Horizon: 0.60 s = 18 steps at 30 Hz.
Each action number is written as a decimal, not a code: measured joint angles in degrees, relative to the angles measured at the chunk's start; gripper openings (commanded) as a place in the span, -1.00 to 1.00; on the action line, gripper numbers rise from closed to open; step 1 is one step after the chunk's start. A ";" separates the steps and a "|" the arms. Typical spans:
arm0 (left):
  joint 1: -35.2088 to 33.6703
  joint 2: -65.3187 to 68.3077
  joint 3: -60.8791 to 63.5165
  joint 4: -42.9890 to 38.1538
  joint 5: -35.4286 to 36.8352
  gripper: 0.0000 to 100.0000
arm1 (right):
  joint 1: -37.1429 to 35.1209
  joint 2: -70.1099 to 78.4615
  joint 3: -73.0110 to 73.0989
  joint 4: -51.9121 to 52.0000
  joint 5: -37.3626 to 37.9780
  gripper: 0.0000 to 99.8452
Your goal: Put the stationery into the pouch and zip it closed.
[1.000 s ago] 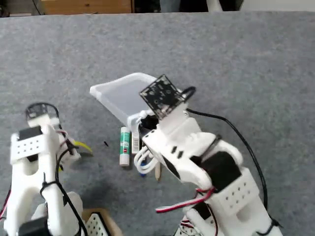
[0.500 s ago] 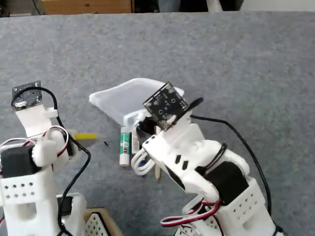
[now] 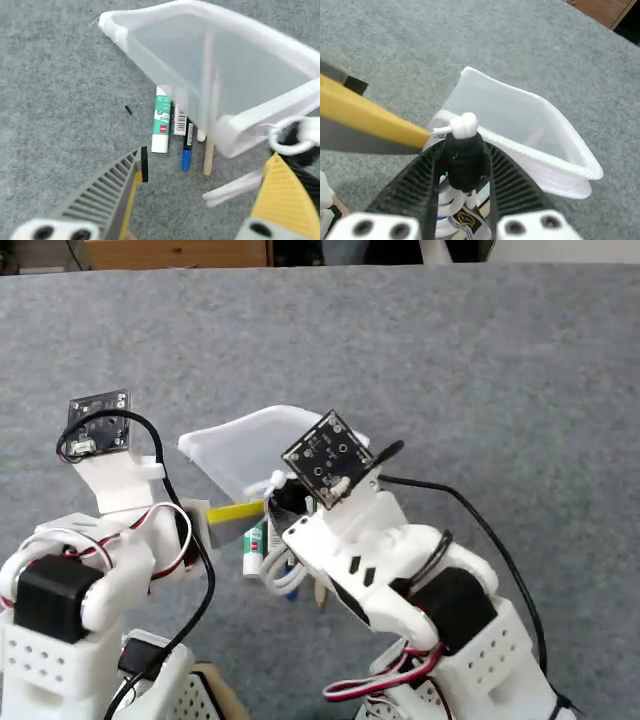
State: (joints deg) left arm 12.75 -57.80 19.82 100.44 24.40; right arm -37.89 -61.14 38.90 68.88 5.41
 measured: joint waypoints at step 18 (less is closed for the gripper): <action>1.67 -1.05 4.66 -4.04 0.53 -0.25 | 0.09 -3.69 2.37 -1.23 0.09 -0.98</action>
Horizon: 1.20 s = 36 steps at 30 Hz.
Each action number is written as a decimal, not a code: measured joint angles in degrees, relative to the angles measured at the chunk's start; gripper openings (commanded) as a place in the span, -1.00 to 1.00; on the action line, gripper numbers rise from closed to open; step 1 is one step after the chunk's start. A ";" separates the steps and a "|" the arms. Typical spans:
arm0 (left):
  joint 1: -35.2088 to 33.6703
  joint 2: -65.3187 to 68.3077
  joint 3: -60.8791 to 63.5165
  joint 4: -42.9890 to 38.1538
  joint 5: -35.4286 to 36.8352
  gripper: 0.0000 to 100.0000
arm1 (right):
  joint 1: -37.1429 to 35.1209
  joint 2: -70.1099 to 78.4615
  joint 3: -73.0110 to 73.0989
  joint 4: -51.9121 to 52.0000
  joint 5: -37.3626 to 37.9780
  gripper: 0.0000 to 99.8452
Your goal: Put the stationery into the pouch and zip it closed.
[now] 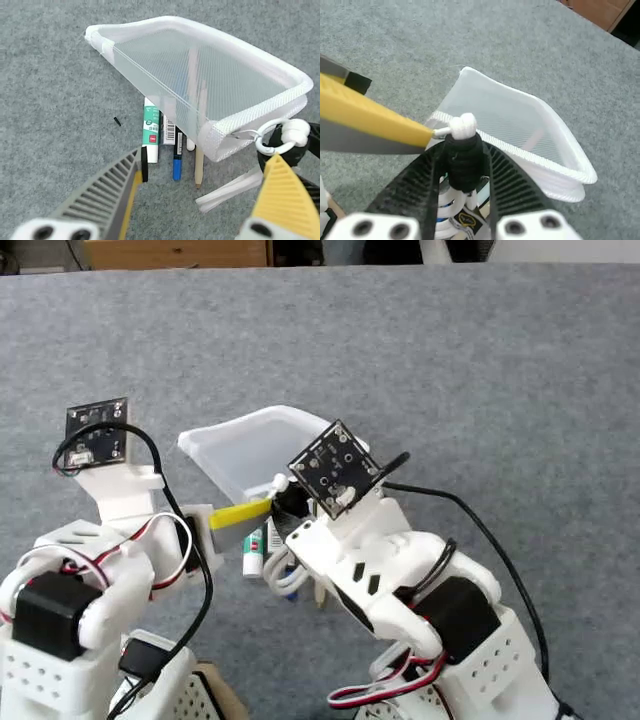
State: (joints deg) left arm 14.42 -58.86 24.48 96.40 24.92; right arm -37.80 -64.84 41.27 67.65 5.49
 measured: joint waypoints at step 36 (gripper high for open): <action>-5.27 0.00 8.26 -7.12 -4.04 -0.26 | 1.76 -0.88 -0.09 0.00 0.00 -0.98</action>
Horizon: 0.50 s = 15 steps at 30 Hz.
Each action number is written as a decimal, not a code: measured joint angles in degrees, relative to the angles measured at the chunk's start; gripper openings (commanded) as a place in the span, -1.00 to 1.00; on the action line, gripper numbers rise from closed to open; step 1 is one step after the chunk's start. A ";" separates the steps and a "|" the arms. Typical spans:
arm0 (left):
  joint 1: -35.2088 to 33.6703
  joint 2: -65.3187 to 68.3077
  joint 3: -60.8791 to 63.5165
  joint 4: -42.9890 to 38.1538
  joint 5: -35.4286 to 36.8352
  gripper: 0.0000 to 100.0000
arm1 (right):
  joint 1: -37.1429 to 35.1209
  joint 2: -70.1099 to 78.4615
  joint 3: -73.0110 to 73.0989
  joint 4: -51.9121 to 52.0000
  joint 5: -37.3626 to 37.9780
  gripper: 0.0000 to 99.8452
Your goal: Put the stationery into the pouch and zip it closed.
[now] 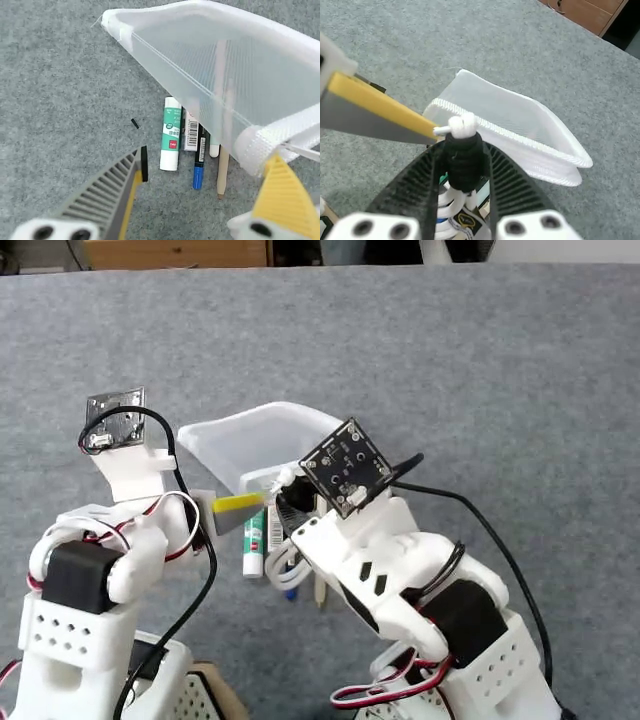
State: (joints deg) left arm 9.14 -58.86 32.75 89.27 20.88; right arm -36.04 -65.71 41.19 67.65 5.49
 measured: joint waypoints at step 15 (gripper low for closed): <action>-0.53 0.09 0.00 -5.10 0.00 -0.26 | 0.00 0.00 0.00 0.00 0.00 -0.98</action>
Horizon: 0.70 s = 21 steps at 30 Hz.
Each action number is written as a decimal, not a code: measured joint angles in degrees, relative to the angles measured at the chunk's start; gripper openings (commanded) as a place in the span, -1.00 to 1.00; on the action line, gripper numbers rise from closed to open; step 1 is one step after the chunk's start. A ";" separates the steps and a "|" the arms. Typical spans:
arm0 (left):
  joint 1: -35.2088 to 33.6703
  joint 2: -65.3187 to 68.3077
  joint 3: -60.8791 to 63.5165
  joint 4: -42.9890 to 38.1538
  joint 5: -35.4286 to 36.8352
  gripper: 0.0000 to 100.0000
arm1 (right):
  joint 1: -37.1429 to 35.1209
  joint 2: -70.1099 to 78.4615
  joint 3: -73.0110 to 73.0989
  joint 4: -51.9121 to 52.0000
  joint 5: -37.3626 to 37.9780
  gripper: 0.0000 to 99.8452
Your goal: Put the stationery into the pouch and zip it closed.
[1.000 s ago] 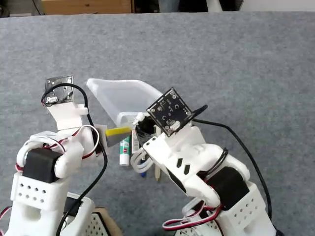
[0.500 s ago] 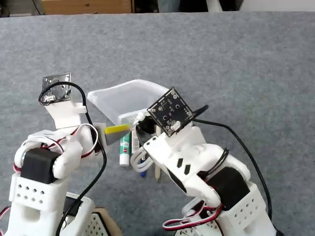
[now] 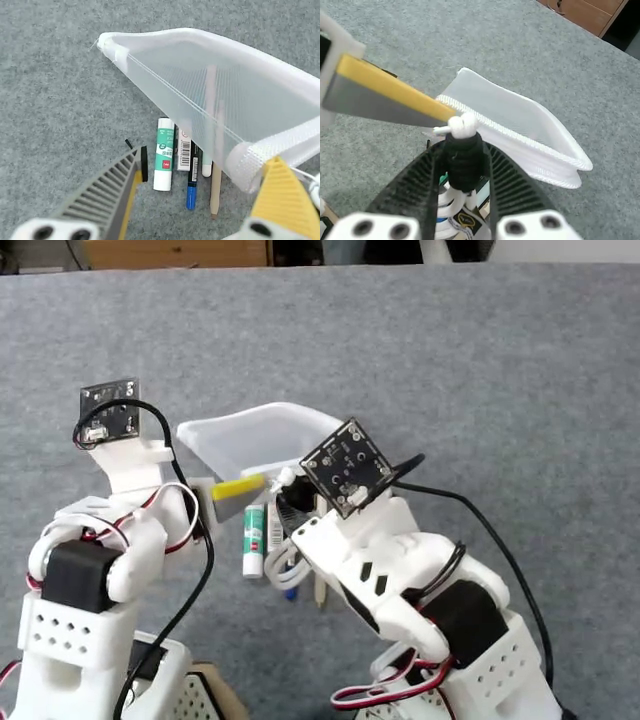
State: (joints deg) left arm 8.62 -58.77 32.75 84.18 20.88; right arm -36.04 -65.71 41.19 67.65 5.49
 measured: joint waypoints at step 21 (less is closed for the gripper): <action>0.00 -0.09 4.48 -5.27 0.00 -0.37 | 0.09 0.00 0.00 0.00 0.00 -0.98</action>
State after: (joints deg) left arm 8.62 -58.86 37.23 78.90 20.88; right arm -35.96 -65.71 41.19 67.65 5.49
